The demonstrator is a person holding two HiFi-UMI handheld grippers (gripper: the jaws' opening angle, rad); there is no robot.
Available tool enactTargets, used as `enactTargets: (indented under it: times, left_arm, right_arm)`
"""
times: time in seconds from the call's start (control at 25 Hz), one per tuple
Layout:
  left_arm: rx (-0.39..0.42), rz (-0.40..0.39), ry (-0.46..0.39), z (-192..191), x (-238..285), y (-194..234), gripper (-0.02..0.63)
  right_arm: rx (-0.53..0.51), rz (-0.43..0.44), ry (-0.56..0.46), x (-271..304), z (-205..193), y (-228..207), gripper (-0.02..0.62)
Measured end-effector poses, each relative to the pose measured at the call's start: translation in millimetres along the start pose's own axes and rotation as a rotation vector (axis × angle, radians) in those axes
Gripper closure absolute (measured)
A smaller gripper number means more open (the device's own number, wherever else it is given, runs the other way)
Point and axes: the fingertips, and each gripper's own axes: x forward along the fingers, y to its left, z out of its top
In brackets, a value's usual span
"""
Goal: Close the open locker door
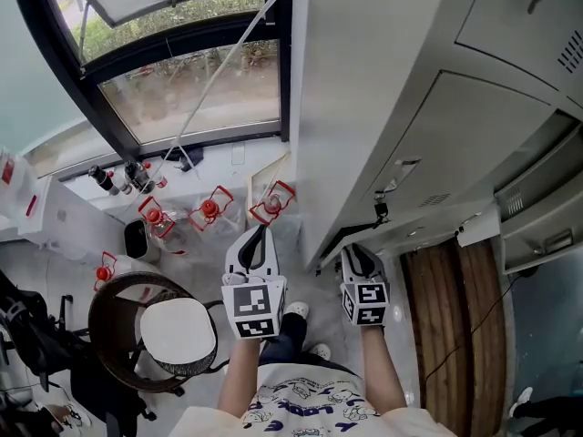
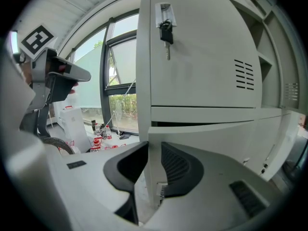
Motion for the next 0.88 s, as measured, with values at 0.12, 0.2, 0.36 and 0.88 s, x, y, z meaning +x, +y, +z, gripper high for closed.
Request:
enactTargets:
  times: [0.12,0.2,0.36,0.88]
  left_arm:
    - [-0.002,0.004,0.003,0.7,2.2,3.4,0.603]
    - [-0.003,0.003,0.004,-0.6,3.8,5.0,0.603]
    - [-0.008,0.004,0.000,-3.1,7.1,8.6,0.603]
    - [-0.012,0.028,0.011,-1.6,15.1,19.5,0.603]
  right_arm:
    - [0.003,-0.002,0.002,3.9,0.8,0.4,0.514]
    - [0.004,-0.003,0.003,6.1,1.2,0.5,0.514]
    - [0.000,-0.001,0.004,10.3,3.1,0.3,0.514]
    - [0.004,-0.001,-0.005,24.9,12.5,-2.3,0.578]
